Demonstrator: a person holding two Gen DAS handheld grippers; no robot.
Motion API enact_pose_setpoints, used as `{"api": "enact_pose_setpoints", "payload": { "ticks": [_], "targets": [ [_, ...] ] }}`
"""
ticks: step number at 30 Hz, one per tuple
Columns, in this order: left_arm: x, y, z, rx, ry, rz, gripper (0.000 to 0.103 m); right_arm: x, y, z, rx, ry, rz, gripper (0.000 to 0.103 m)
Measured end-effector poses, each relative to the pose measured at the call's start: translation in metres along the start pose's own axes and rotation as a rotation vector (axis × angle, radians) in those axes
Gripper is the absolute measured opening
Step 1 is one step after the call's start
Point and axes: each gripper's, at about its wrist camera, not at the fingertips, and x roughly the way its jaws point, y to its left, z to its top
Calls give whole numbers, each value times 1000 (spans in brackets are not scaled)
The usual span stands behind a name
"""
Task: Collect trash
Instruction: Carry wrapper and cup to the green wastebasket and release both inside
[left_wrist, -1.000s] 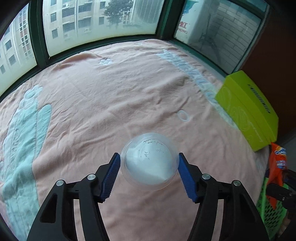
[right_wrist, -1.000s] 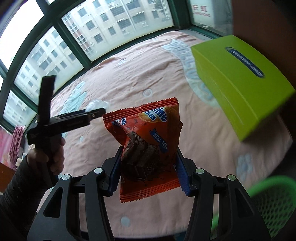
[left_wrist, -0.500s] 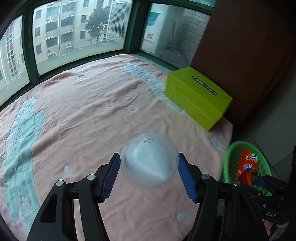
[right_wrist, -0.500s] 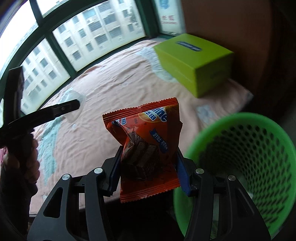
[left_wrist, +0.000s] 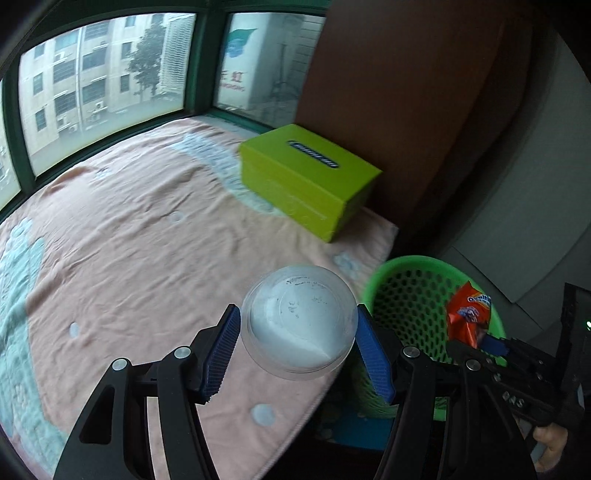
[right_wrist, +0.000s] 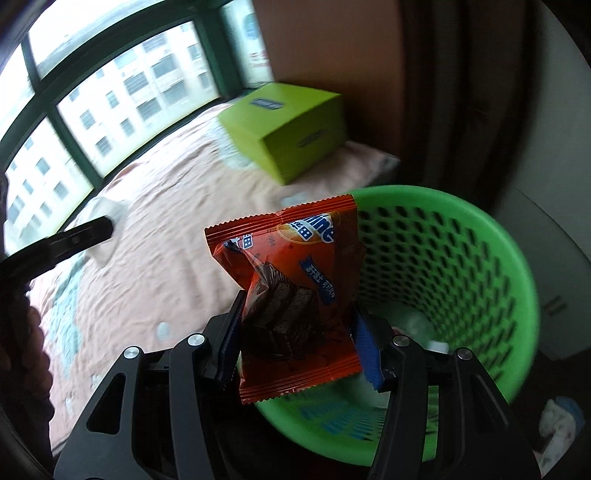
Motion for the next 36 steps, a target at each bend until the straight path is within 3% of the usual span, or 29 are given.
{"api": "enact_pose_setpoints", "payload": {
  "ticks": [8,13,36],
  "targets": [
    [3,-32,-2,45,6,-32,61,-10,-41,-1,87,-28,-75,55],
    [6,-49,-2,76,10,-52,61,-14,-59,-3,127,-46,-104,72],
    [47,-125,-17,181,120,-131,61,-54,-86,-25,202,-133,-106,78]
  ]
}}
